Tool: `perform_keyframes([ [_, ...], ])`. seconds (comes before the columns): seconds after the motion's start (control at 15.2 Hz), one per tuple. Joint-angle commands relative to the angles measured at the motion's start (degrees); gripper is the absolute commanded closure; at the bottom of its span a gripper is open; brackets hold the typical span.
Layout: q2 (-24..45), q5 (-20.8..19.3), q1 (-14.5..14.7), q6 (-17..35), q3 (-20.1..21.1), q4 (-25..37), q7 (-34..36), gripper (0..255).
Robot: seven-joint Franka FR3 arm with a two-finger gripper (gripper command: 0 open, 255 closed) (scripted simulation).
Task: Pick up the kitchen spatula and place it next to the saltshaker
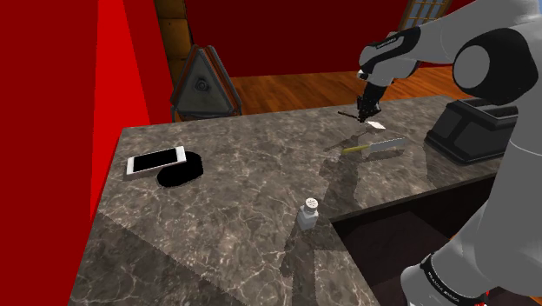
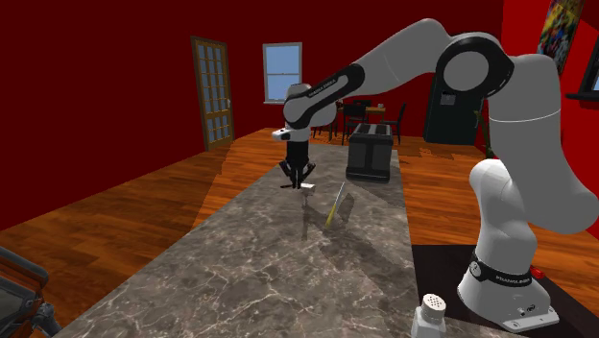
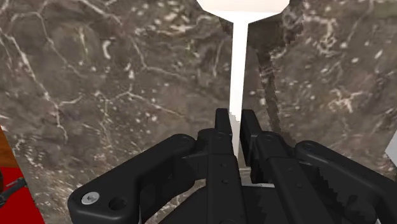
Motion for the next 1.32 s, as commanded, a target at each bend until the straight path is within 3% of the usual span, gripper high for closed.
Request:
perform_keyframes([
  [0.0, -1.1, -0.9, 0.3, -1.3, -0.4, 0.5, 0.6, 255],
  [1.25, -5.5, -5.2, 1.1, -14.1, -2.1, 10.4, 4.0, 255],
])
